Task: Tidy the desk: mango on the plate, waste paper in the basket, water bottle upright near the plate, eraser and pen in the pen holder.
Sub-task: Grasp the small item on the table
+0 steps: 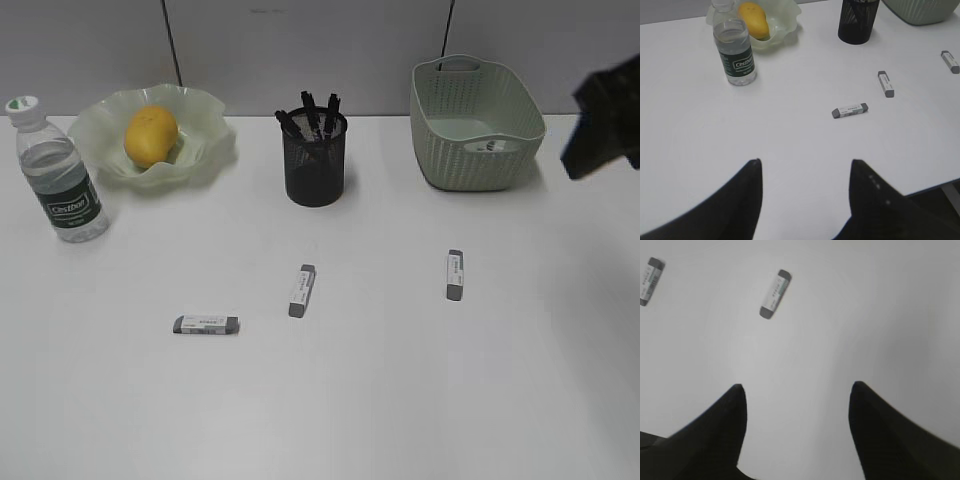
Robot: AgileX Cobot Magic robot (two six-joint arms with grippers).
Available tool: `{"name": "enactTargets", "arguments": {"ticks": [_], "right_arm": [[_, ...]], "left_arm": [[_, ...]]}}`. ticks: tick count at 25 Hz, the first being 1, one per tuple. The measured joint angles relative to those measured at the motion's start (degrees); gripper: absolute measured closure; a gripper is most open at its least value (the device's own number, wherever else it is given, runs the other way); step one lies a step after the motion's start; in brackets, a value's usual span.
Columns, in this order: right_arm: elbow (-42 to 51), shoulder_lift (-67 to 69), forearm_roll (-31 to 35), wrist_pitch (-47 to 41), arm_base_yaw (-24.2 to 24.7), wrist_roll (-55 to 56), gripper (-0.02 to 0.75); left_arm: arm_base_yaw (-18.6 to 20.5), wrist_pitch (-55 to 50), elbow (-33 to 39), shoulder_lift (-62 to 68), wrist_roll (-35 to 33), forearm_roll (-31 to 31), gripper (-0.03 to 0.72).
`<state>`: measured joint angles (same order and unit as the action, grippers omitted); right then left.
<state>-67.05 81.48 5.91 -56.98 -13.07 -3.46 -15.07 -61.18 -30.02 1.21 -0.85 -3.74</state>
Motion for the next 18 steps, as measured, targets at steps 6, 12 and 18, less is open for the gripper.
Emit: {"name": "enactTargets", "arguments": {"ticks": [6,12,18], "right_arm": [[15.31,-16.97,-1.02,2.95,2.22,0.00,0.228],[24.82,-34.09,-1.34,4.65,2.22,1.36,0.228],[31.94,-50.94,-1.73,5.64,2.22,3.46,0.228]], "left_arm": [[0.00,0.00,0.00,0.00,0.00,0.00,0.263],[0.00,0.00,0.00,0.00,0.00,0.00,0.263],[0.00,0.00,0.00,0.00,0.00,0.00,0.263]]}}
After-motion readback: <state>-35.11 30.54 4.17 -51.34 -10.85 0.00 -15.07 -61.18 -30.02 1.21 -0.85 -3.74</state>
